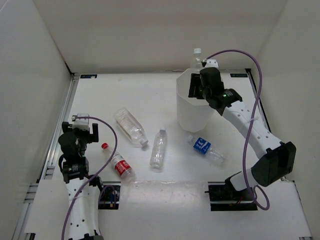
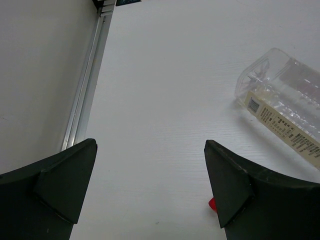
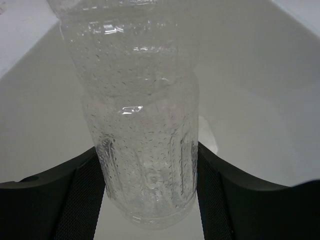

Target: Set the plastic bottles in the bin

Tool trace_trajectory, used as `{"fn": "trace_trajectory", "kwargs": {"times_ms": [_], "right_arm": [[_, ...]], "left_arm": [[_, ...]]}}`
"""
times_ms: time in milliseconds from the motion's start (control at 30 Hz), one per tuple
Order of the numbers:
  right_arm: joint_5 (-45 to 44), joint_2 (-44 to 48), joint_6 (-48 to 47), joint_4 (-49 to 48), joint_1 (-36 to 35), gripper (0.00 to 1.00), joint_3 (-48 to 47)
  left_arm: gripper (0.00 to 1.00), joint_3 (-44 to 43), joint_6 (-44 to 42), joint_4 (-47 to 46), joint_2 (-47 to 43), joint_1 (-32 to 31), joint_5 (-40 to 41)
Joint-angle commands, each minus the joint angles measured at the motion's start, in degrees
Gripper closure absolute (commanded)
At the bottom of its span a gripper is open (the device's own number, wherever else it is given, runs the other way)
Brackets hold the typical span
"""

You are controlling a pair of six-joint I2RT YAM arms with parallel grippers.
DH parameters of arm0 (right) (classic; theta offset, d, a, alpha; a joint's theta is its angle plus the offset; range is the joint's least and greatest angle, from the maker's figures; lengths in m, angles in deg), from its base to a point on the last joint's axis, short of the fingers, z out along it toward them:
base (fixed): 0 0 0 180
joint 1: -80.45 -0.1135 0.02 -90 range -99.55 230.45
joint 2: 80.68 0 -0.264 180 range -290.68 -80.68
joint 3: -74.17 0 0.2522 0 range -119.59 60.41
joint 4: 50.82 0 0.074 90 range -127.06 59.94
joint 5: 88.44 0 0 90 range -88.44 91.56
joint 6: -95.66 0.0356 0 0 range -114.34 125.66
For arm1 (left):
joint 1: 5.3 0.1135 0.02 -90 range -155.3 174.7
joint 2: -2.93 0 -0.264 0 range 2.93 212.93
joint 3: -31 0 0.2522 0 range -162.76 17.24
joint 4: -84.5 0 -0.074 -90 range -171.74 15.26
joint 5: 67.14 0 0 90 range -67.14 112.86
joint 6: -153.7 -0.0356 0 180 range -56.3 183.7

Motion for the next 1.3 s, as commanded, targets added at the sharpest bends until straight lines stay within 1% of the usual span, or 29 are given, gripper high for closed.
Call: {"fn": "trace_trajectory", "kwargs": {"times_ms": [0,67,133,200,233,300,333,567,700,767,800,900,933,967,1033,1067,1100,1167,1200,1267], "right_arm": [[-1.8,1.1,1.1,-2.3,-0.3,0.53,1.0],[-1.8,1.1,1.6,-2.3,-0.3,0.47,1.0],[-1.8,1.1,1.6,-1.8,-0.8,0.46,0.5],[-1.8,1.7,1.6,-1.8,-0.8,0.39,0.5],[-1.8,1.7,1.1,-1.8,-0.8,0.25,-0.1],[-1.8,2.7,0.5,-1.2,-0.8,0.11,-0.1],[-1.8,2.7,-0.3,-1.2,-0.8,0.02,-0.6],[-2.3,6.3,-5.9,1.8,-1.3,0.01,-4.4],[0.2,9.9,-8.8,2.4,-1.9,0.01,-4.4],[2.0,11.8,-10.5,4.8,-2.6,0.01,-4.4],[3.0,12.5,-12.8,6.1,-3.5,0.01,-4.9],[4.3,14.9,-17.7,13.5,-7.1,0.01,-4.9],[4.3,16.0,-18.4,16.1,-9.6,0.01,-4.9],[3.6,16.5,-18.4,21.0,-10.9,0.01,-4.2],[4.5,17.4,-18.9,25.5,-14.5,0.01,-1.2],[4.5,17.4,-18.9,29.2,-15.5,0.01,0.2],[4.5,17.4,-18.9,31.0,-16.5,0.01,3.2],[3.7,15.8,-17.1,34.7,-17.9,0.01,6.2],[3.1,15.0,-16.4,35.4,-17.9,0.01,9.3],[0.2,12.3,-15.7,36.1,-19.4,0.01,12.0]], "left_arm": [[0.00,-1.5,0.2,2.0,-0.4,-0.1,-0.7],[0.00,-1.5,0.1,2.5,-0.4,-0.1,-0.7],[0.00,-1.5,0.1,2.5,-0.4,-0.1,-0.7],[0.00,-1.5,0.1,2.5,-0.4,-0.1,-0.7],[0.00,-1.5,0.1,2.5,-0.4,-0.1,-0.7],[0.00,-1.5,0.1,3.0,-0.4,-0.1,-0.7],[0.00,-1.5,0.1,3.0,-0.4,-0.1,-0.7],[0.00,-1.0,0.1,3.0,-0.4,-0.1,-0.7],[0.00,-0.5,0.1,3.5,-0.4,-0.1,-1.2],[0.00,-0.5,0.1,3.5,-0.4,-0.1,-1.9],[0.00,-0.5,0.1,3.5,-0.4,-0.1,-1.9],[0.00,-0.5,-0.5,3.5,0.1,-0.1,-2.5],[0.00,-0.5,-0.5,4.2,0.1,-0.1,-2.5],[0.00,-0.5,-0.5,4.2,0.7,-0.1,-2.5],[0.00,-0.5,-1.1,4.7,1.2,-0.1,-1.9],[0.00,-0.5,-1.7,4.7,1.2,-0.1,-1.9],[0.00,-0.5,-1.7,4.7,1.2,-0.1,-1.9],[0.00,-0.5,-2.2,4.7,1.2,-0.1,-3.3],[0.00,-0.5,-2.7,4.7,1.2,-0.1,-4.7],[0.00,-0.5,-2.8,4.7,1.2,-0.1,-6.2]]}}
